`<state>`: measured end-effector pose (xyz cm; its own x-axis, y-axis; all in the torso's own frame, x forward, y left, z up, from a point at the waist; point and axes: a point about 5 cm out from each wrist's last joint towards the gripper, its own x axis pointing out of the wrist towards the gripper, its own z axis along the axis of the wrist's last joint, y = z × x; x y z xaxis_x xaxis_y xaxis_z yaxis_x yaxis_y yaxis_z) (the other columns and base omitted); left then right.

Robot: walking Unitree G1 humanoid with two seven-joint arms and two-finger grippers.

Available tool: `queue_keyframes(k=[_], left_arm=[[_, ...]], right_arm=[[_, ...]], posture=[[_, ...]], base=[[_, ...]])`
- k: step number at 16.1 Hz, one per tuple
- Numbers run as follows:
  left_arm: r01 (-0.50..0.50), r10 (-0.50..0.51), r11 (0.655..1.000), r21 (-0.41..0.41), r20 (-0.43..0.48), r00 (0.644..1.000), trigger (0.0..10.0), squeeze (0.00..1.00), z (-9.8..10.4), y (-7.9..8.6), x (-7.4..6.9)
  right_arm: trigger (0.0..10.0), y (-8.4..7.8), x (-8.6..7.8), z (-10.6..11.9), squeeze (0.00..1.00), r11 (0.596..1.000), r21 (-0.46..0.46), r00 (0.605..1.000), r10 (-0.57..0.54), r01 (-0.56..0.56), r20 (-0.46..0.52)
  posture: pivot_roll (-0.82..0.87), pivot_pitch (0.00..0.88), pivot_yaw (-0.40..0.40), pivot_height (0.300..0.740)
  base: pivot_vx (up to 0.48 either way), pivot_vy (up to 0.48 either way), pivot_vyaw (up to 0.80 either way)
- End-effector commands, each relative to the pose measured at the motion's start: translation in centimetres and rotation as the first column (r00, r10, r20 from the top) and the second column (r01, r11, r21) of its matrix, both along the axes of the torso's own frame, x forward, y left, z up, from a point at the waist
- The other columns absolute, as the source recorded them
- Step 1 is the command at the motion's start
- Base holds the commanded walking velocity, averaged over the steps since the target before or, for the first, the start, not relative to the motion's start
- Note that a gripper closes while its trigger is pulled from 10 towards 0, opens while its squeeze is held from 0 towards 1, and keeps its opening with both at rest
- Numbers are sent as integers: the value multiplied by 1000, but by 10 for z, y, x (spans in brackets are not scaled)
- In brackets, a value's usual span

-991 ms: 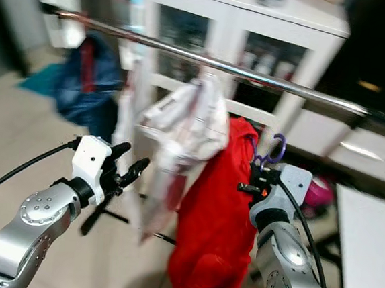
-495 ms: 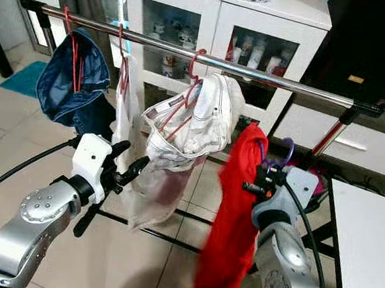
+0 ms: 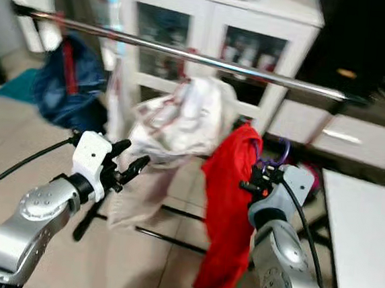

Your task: Hang hanger

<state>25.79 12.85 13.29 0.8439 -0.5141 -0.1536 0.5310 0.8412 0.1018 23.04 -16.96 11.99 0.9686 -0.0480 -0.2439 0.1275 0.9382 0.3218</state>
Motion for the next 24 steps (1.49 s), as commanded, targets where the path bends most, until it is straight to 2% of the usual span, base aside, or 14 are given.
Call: queue_keyframes(k=[1, 6, 15, 19, 24], left_arm=[[14, -14, 1000, -1, -13, 1000, 10000, 0, 0, 0, 1], [36, -36, 999, 2, -22, 999, 10000, 0, 1, 1, 1], [56, -55, 998, 8, -32, 998, 10000, 0, 1, 2, -1], [64, -63, 998, 8, -39, 997, 10000, 0, 1, 2, -1], [75, -75, 997, 7, -41, 996, 10000, 0, 1, 0, -1]], right_arm=[[10000, 1, 0, 4, 0, 1000, 15, 1000, -6, 6, 18], [10000, 4, -2, 2, 0, 999, 35, 1000, -10, 10, -2], [10000, 7, -3, 1, 0, 1000, 25, 1000, 5, -5, -9], [10000, 14, -4, 1, 0, 998, 16, 998, 67, -66, -18], [10000, 16, -5, 0, 0, 996, 11, 996, 88, -88, -25]], posture=[[1, 0, -19, 740], [3, 2, 0, 740], [6, 11, 4, 740], [2, 9, 4, 740], [-1, 9, 8, 740]], base=[[0, 0, -800], [-274, 0, -468], [-310, 0, -93], [-307, 0, 0], [-299, 0, 0]])
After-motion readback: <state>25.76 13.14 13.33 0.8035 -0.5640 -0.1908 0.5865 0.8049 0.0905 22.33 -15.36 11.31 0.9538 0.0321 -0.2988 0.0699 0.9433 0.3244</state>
